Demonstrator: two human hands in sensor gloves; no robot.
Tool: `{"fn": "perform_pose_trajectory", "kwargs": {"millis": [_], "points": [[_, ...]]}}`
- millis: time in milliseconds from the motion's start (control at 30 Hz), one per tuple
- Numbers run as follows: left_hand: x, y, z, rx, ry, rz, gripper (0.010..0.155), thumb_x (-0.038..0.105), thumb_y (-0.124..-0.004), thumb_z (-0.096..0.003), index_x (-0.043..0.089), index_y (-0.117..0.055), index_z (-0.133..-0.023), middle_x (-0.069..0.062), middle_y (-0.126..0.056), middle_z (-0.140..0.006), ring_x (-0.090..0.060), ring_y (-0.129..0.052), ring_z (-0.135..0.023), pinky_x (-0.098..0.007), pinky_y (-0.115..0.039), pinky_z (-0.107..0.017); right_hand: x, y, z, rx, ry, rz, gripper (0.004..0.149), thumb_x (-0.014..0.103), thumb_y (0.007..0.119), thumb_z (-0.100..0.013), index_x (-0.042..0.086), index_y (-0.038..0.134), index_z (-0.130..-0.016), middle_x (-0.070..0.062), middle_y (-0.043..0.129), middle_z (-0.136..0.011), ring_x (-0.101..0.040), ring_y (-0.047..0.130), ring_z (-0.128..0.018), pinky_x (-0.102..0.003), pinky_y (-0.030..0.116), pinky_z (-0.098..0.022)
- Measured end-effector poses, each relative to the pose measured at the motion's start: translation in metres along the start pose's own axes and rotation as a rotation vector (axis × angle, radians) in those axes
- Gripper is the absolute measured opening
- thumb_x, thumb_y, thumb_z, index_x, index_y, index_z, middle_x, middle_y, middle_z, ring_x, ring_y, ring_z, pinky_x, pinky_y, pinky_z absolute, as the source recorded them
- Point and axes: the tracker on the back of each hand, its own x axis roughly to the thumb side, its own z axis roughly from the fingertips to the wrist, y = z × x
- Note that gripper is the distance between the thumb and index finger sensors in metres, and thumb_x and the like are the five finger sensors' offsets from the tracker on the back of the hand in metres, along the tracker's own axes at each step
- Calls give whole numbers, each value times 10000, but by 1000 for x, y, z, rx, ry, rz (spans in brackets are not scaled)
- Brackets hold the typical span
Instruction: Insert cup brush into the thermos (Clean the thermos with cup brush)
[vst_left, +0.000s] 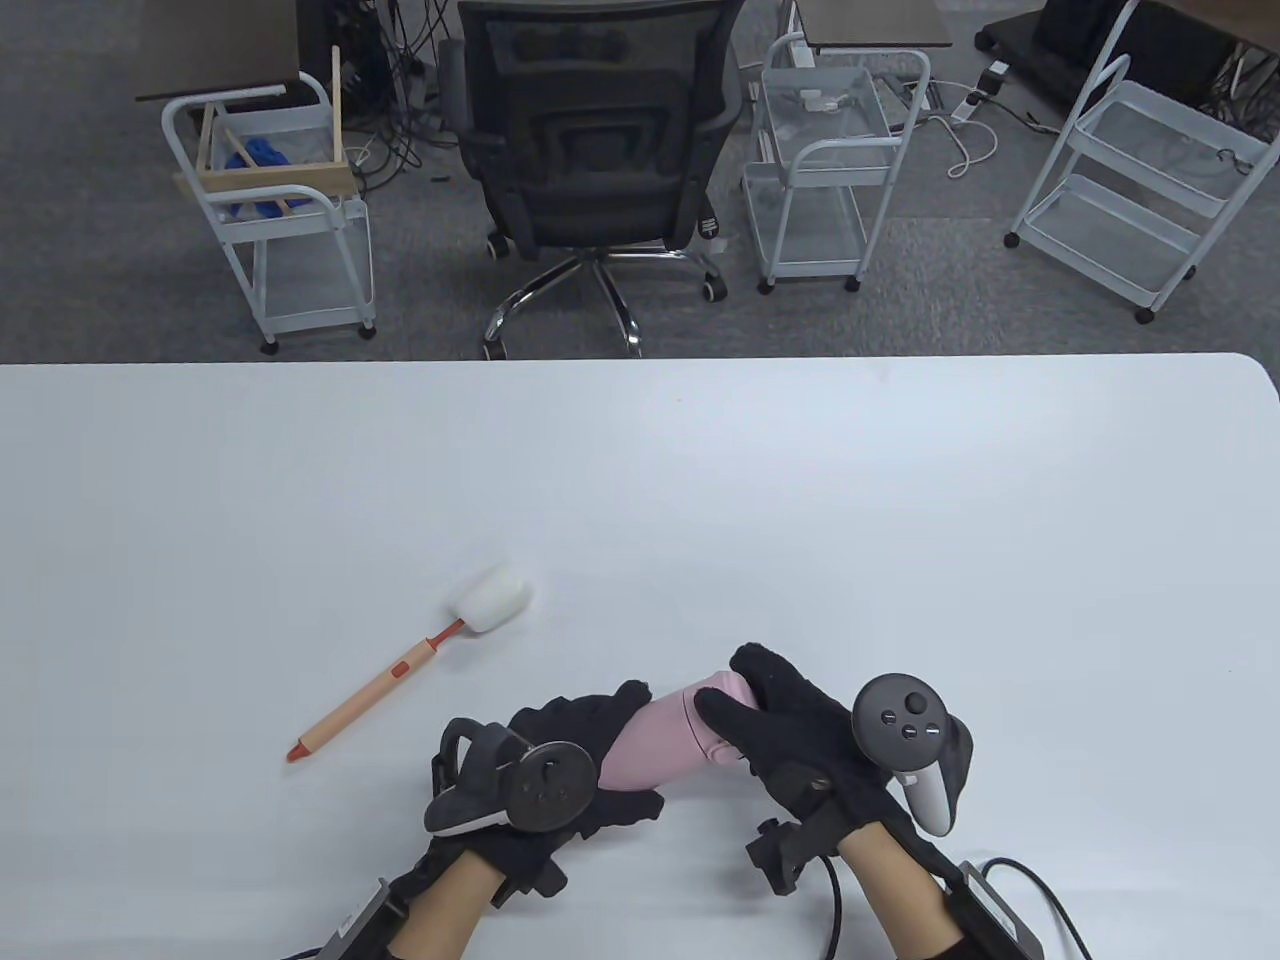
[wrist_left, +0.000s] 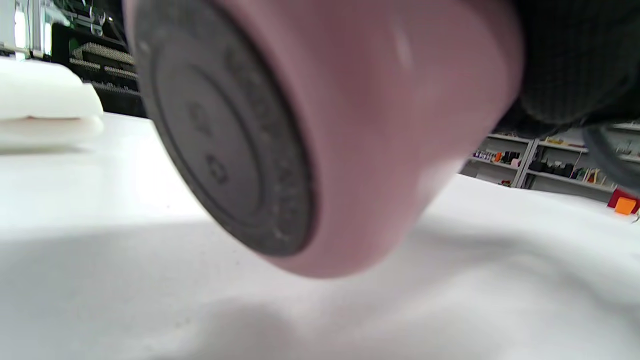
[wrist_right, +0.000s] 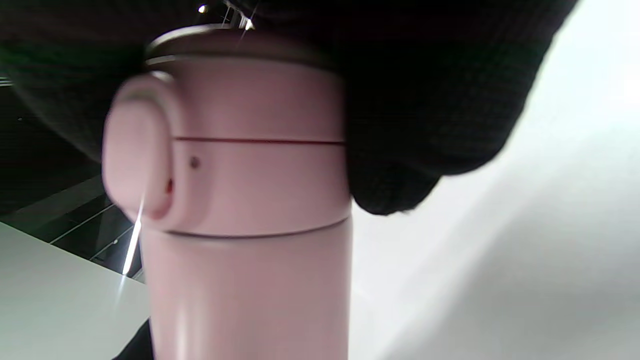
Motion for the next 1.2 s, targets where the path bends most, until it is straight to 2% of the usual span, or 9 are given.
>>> {"fn": "perform_pose_trajectory", "kwargs": {"millis": [67, 200, 233, 333, 433, 600, 700, 933, 1200], "points": [[1, 2, 0, 25, -7, -39, 805, 702, -716, -531, 259, -414, -1132, -202, -577, -1152, -439, -712, -1007, -527, -743, -653, 1, -1, 0, 4, -15, -16, 900, 692, 861, -492, -4, 672, -1031, -224, 893, -788, -200, 1093, -469, -238, 958, -318], [-1, 4, 2, 73, 1, 24, 819, 700, -728, -525, 238, -423, -1128, -163, -557, -1151, -397, -684, -1013, -534, -733, -634, 4, -2, 2, 4, -130, -36, 924, 714, 822, -491, 24, 620, -1072, -214, 846, -853, -206, 1066, -508, -264, 930, -358], [-2, 5, 3, 92, 5, 29, 822, 696, -739, -517, 230, -430, -1120, -156, -564, -1144, -391, -696, -1002, -542, -753, -620, 6, -4, 2, 11, -190, -51, 926, 721, 796, -496, 33, 602, -1084, -214, 836, -882, -215, 1061, -536, -281, 925, -383], [-8, 7, 4, 128, 24, 91, 836, 680, -762, -505, 213, -421, -1109, -151, -563, -1137, -402, -716, -987, -557, -791, -605, 8, -8, 2, 37, -245, -169, 935, 725, 757, -507, 32, 569, -1106, -235, 805, -956, -302, 1047, -623, -372, 905, -453], [-19, 8, 6, 193, 63, 245, 873, 660, -789, -485, 184, -399, -1105, -169, -554, -1129, -424, -727, -978, -559, -812, -608, 5, -14, 2, 20, -255, -166, 940, 728, 732, -513, 38, 541, -1121, -250, 763, -997, -387, 1002, -681, -419, 881, -483], [-40, 8, 8, 291, 134, 519, 922, 613, -861, -436, 156, -411, -1098, -180, -592, -1120, -432, -780, -989, -498, -830, -657, -9, -23, -5, 9, -212, -145, 918, 707, 725, -526, 43, 529, -1128, -262, 734, -1018, -430, 964, -720, -450, 857, -509], [-49, 7, 10, 324, 144, 576, 953, 574, -902, -409, 149, -401, -1099, -179, -593, -1125, -408, -785, -1013, -499, -817, -688, -16, -29, -10, 25, -187, -149, 907, 693, 724, -535, 44, 519, -1134, -270, 709, -1035, -452, 932, -757, -477, 836, -532], [-59, -8, 5, 273, 208, 596, 1003, 516, -940, -384, 171, -336, -1106, -143, -544, -1144, -416, -734, -1022, -456, -836, -676, -28, -35, -15, 40, -135, -149, 888, 678, 719, -546, 42, 526, -1134, -276, 705, -1037, -463, 923, -765, -489, 828, -536], [-61, -23, -2, 174, 238, 581, 1006, 531, -932, -384, 178, -325, -1104, -126, -525, -1151, -410, -731, -1024, -444, -842, -673, -29, -32, -15, 66, -119, -100, 875, 668, 714, -551, 40, 534, -1133, -285, 704, -1035, -466, 920, -766, -495, 824, -538]]}}
